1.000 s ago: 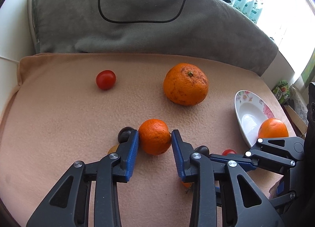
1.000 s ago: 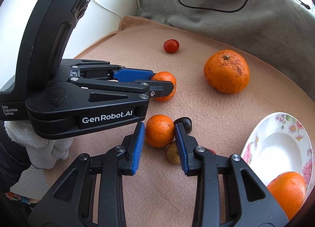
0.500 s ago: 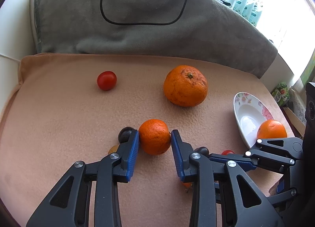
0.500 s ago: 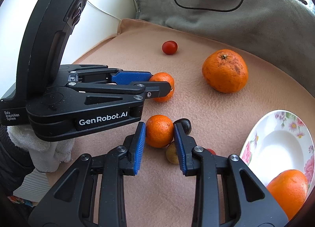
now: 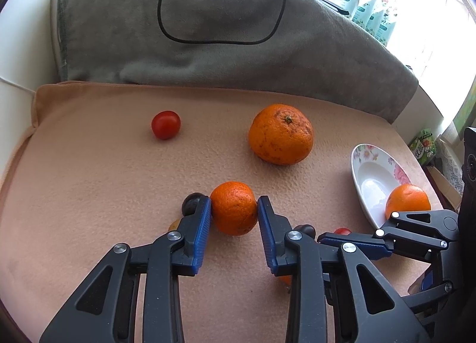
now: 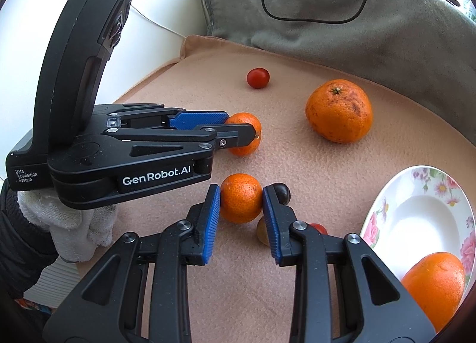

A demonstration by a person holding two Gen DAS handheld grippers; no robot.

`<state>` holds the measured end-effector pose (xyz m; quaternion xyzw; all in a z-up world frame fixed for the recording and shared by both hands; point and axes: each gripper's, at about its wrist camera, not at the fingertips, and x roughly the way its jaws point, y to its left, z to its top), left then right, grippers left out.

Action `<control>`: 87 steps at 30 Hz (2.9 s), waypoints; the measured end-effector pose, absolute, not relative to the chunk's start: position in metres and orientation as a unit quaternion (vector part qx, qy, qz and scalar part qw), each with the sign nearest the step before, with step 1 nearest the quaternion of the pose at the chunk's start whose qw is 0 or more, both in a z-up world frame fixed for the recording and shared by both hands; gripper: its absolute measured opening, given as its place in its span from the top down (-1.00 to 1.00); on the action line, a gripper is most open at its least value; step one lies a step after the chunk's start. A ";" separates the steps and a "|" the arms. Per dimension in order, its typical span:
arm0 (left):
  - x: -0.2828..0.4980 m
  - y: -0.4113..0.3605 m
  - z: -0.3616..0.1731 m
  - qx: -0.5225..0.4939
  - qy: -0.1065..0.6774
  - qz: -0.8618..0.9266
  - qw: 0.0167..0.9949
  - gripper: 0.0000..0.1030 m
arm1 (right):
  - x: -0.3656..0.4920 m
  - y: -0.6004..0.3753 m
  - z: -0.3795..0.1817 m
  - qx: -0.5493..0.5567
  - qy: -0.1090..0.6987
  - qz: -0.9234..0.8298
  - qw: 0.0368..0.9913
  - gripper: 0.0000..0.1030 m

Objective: Organize fruits
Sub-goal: 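Carry the tangerine over the plate with the right gripper while the left carries its tangerine, then release the tangerine onto the plate with the right gripper while the left releases its tangerine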

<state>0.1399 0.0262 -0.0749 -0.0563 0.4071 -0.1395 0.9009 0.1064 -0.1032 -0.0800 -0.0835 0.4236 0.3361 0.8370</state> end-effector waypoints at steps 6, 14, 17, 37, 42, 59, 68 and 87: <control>0.138 0.030 -0.070 -0.062 0.399 -0.137 0.904 0.42 | 0.103 -0.107 -0.071 -0.079 0.412 0.339 0.842 0.41; 0.132 0.032 -0.058 -0.062 0.387 -0.139 0.910 0.42 | 0.099 -0.124 -0.054 -0.071 0.395 0.332 0.853 0.42; 0.131 0.029 -0.053 -0.061 0.381 -0.144 0.911 0.42 | 0.100 -0.136 -0.047 -0.065 0.390 0.321 0.861 0.42; 0.128 -0.046 -0.033 -0.053 0.365 -0.222 0.903 0.42 | 0.117 -0.241 -0.022 -0.013 0.371 0.226 0.900 0.42; 0.124 -0.067 -0.034 -0.050 0.368 -0.242 0.896 0.42 | 0.125 -0.264 -0.026 -0.001 0.378 0.200 0.904 0.42; 0.118 -0.100 -0.038 -0.026 0.381 -0.265 0.885 0.42 | 0.138 -0.304 -0.045 0.029 0.403 0.159 0.901 0.42; 0.114 -0.108 -0.036 -0.010 0.377 -0.269 0.886 0.40 | 0.137 -0.311 -0.045 0.042 0.409 0.153 0.899 0.41; 0.104 -0.100 -0.029 -0.006 0.366 -0.256 0.895 -0.23 | 0.126 -0.313 -0.026 0.044 0.383 0.136 0.913 -0.62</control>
